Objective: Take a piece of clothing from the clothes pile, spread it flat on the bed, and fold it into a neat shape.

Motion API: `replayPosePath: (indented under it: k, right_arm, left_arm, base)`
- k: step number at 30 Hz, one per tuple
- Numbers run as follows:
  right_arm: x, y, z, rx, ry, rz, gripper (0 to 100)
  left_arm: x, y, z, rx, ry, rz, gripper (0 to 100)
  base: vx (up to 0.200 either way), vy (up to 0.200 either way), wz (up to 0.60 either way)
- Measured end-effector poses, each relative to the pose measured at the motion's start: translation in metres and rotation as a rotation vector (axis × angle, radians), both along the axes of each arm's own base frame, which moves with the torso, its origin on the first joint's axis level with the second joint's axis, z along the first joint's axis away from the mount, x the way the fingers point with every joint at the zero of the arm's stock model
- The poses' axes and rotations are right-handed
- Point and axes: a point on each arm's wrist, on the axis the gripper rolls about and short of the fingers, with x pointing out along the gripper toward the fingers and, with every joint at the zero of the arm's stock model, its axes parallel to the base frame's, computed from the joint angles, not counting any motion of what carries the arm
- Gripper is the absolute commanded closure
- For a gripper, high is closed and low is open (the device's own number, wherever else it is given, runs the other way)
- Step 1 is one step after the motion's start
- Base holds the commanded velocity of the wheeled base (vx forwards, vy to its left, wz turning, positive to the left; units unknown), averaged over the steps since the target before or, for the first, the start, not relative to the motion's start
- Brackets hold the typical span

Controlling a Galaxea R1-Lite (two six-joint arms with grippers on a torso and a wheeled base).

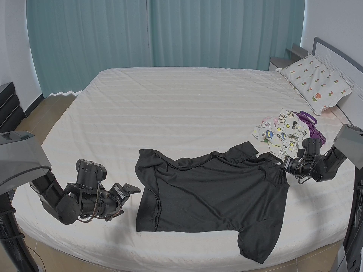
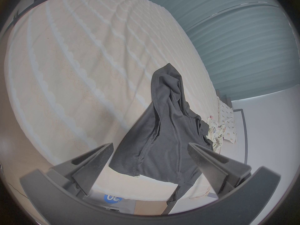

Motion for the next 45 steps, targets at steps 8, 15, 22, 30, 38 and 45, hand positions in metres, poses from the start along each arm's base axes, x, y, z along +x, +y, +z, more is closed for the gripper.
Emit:
replayPosePath:
  k: [8,15,22,30,38,45]
  right_arm:
    - [0.015,-0.003,0.002,-0.022,-0.044,0.002,0]
    - [0.013,-0.003,-0.004,-0.02,-0.04,0.001,0]
    - [-0.008,-0.006,0.0,0.003,0.0,-0.011,0]
    - [-0.057,0.007,-0.003,0.065,0.126,-0.032,0]
    - [-0.111,0.028,-0.007,0.136,0.201,-0.053,0]
    - [-0.145,0.043,-0.014,0.146,0.174,-0.024,0]
  left_arm:
    - [-0.002,-0.007,-0.006,0.049,0.005,0.012,0]
    - [-0.004,-0.015,-0.011,0.072,0.014,-0.003,0]
    - [-0.005,-0.021,-0.012,0.098,0.003,0.002,0]
    - [-0.01,-0.03,-0.013,0.114,0.003,-0.01,0]
    - [-0.014,-0.032,-0.015,0.119,0.017,-0.019,0]
    - [-0.018,-0.032,-0.019,0.122,0.034,-0.026,0]
  base:
    - [0.0,0.0,0.0]
    - [0.0,0.0,0.0]
    - [0.0,0.0,0.0]
    - [-0.075,0.0,0.0]
    - [-0.2,0.0,0.0]
    - [-0.029,0.0,0.0]
